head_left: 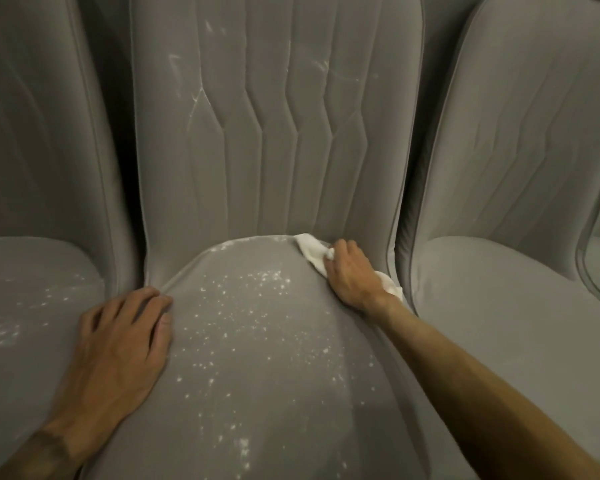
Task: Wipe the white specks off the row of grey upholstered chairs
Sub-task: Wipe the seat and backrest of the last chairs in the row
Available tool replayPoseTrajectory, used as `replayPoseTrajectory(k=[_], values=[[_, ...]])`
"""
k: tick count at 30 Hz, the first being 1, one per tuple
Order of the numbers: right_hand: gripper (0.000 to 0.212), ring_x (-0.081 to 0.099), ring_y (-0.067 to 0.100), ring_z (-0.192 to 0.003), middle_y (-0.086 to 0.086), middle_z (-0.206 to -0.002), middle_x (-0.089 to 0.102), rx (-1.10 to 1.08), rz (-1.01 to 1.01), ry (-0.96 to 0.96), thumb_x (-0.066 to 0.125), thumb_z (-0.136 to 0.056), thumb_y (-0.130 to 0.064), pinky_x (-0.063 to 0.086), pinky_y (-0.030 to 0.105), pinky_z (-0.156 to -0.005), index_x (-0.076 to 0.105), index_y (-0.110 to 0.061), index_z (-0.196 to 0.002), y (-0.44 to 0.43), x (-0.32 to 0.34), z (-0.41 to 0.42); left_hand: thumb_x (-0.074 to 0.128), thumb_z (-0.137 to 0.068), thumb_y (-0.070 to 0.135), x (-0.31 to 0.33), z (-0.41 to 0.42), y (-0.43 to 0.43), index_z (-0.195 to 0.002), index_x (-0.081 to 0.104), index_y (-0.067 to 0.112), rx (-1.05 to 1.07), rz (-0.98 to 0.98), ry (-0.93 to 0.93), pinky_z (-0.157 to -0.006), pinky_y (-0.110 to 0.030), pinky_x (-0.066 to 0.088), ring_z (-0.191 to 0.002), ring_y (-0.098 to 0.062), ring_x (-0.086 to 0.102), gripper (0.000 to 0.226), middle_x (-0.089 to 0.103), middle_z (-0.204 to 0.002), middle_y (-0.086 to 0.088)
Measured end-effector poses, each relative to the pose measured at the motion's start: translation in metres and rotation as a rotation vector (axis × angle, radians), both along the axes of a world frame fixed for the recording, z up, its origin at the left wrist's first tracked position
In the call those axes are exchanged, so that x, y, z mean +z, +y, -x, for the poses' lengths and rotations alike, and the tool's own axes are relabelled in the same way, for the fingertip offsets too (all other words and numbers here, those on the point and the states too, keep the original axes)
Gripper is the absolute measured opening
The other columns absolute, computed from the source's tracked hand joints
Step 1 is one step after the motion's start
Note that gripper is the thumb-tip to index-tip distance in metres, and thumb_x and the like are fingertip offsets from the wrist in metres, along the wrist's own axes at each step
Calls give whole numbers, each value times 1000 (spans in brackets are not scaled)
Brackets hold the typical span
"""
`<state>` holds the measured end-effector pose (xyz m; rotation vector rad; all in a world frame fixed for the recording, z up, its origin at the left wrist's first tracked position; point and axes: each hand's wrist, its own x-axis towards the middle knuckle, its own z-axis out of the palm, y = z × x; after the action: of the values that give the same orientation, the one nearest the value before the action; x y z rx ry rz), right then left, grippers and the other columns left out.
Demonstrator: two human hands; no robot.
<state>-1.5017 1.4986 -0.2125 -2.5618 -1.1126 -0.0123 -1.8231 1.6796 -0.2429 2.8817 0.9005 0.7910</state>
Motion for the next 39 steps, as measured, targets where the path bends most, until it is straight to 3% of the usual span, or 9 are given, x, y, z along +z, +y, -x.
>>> replayPoseTrajectory(k=[2, 4, 8, 14, 21, 27, 31, 33, 39], values=[[24, 51, 41, -105, 23, -118, 51, -60, 16, -40, 39, -105, -17, 39, 51, -92, 50, 2, -114, 14, 3, 7, 39, -100, 34, 1, 0, -1, -120, 67, 19, 1, 8, 9, -92, -53, 41, -108, -34, 62, 38, 63, -128, -5], [21, 51, 42, -100, 27, -113, 53, 112, -10, -52, 43, -102, -10, 38, 53, -88, 53, 6, -110, 23, -1, 30, 38, -100, 34, 0, 0, 0, -120, 67, 18, -6, 17, 9, -92, -53, 41, -109, -34, 61, 38, 63, -128, -6], [24, 51, 30, -93, 12, -106, 53, 283, -41, 46, 41, -106, -30, 41, 46, -85, 51, -9, -108, 3, -3, 43, 38, -100, 35, -6, 0, 4, -122, 66, 20, -8, -4, -10, -92, -53, 40, -110, -34, 59, 38, 62, -130, -5], [22, 52, 37, -102, 18, -115, 53, -86, 11, -44, 39, -106, -21, 41, 48, -92, 51, -3, -111, -22, 8, 8, 39, -100, 36, -10, 0, 6, -122, 63, 23, -5, -19, -14, -92, -52, 39, -110, -32, 57, 35, 59, -131, -2], [25, 47, 24, -91, 8, -105, 50, 285, -17, 70, 38, -108, -31, 38, 38, -86, 49, -9, -104, -46, 3, 49, 34, -102, 39, -13, 1, 9, -123, 62, 25, -17, 1, -3, -92, -53, 39, -110, -32, 58, 38, 58, -131, -1], [23, 50, 34, -101, 19, -111, 54, 0, -16, -34, 37, -107, -16, 37, 43, -93, 53, 0, -109, -58, 9, 36, 32, -104, 40, -16, 1, 11, -123, 57, 29, -5, 6, 9, -93, -50, 37, -109, -27, 55, 34, 54, -131, 4], [28, 46, 19, -86, 2, -103, 48, 270, -80, 50, 31, -107, -37, 38, 34, -80, 48, -16, -106, -64, -2, 97, 33, -103, 40, -17, 0, 13, -122, 57, 30, 0, 16, 4, -93, -50, 36, -109, -26, 55, 33, 55, -129, 5], [28, 44, 19, -86, 2, -102, 48, 367, -48, 40, 30, -108, -36, 36, 32, -82, 48, -15, -105, -76, 4, 90, 33, -103, 39, -18, 1, 13, -123, 58, 29, 2, 14, 4, -94, -50, 36, -109, -26, 54, 33, 55, -129, 4], [25, 51, 35, -98, 19, -110, 54, -48, -23, -26, 36, -107, -21, 38, 47, -91, 51, -1, -108, -49, 6, 40, 33, -104, 38, -14, 2, 10, -122, 56, 29, -6, 26, 17, -94, -48, 36, -110, -24, 55, 31, 54, -128, 6]])
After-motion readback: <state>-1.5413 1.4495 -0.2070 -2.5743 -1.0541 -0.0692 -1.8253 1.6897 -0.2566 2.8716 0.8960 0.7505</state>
